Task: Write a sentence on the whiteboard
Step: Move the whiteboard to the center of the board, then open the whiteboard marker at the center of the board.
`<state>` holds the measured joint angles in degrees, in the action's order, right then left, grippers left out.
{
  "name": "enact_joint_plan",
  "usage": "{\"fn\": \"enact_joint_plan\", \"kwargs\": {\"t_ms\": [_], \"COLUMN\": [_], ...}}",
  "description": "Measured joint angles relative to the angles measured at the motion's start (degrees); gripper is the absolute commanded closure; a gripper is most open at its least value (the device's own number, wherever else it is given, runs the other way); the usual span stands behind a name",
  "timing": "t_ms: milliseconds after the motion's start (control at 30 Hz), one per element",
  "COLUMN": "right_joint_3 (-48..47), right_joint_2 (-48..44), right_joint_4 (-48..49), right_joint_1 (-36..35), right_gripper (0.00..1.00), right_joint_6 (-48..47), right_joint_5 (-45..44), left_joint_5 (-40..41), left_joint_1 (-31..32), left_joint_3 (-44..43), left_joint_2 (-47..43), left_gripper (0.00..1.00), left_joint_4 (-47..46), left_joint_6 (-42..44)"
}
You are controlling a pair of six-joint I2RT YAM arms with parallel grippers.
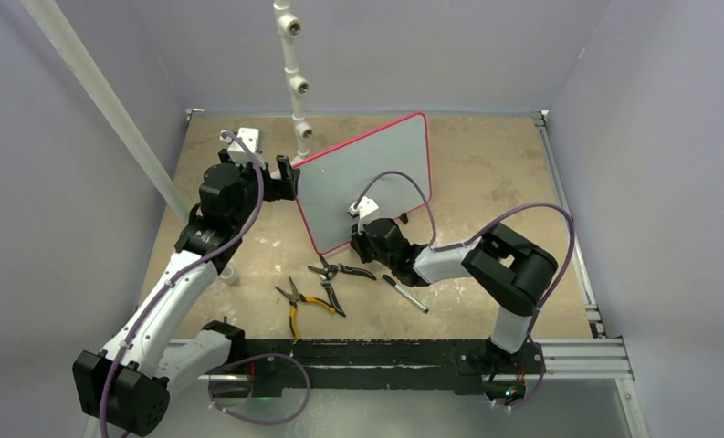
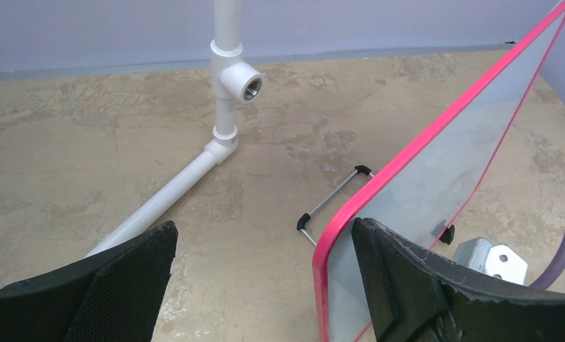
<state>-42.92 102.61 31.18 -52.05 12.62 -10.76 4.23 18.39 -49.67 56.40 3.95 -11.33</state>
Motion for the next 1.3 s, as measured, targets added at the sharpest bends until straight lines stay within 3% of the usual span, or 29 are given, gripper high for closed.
{"fn": "enact_joint_plan", "kwargs": {"t_ms": [67,267,400,567,733,833,1033,1300], "right_joint_3": [0.4,1.4,1.4,1.9,4.3,5.8,10.3,18.2], "right_joint_2": [-0.3,-2.8,-6.5,-13.7,-23.1,-28.3,-40.3,-52.5], "right_joint_4": [0.1,-2.4,-4.6,-5.9,-8.2,-10.0,-11.9,-11.5], "right_joint_1": [-0.1,-0.9,-1.7,-2.0,-1.8,-0.4,14.8,29.8], "right_gripper": [0.95,0.54,0.38,0.27,0.15,0.14,0.02,0.02], "right_joint_6": [0.0,0.5,1.3,3.0,6.1,7.6,11.1,12.2], "right_joint_5": [0.0,0.5,2.0,2.3,-1.3,-3.4,-2.2,-3.3], "left_joint_5": [-1.0,-6.3,-9.2,-11.2,-12.4,-13.6,-18.2,-20.0], "left_joint_1": [0.0,0.0,0.2,4.4,13.7,20.4,31.8,40.4], "left_joint_3": [0.2,1.4,1.7,0.5,-5.8,-8.7,-10.8,-8.2], "left_joint_2": [-0.5,-3.2,-5.2,-4.9,0.2,3.3,9.1,20.4], "left_gripper": [0.08,0.09,0.12,0.12,0.12,0.12,0.12,0.12], "left_joint_4": [-0.1,-3.6,-5.5,-6.0,-4.5,-4.4,-4.1,-2.8], "left_joint_6": [0.1,1.6,3.0,5.0,8.3,11.2,17.1,23.2]}}
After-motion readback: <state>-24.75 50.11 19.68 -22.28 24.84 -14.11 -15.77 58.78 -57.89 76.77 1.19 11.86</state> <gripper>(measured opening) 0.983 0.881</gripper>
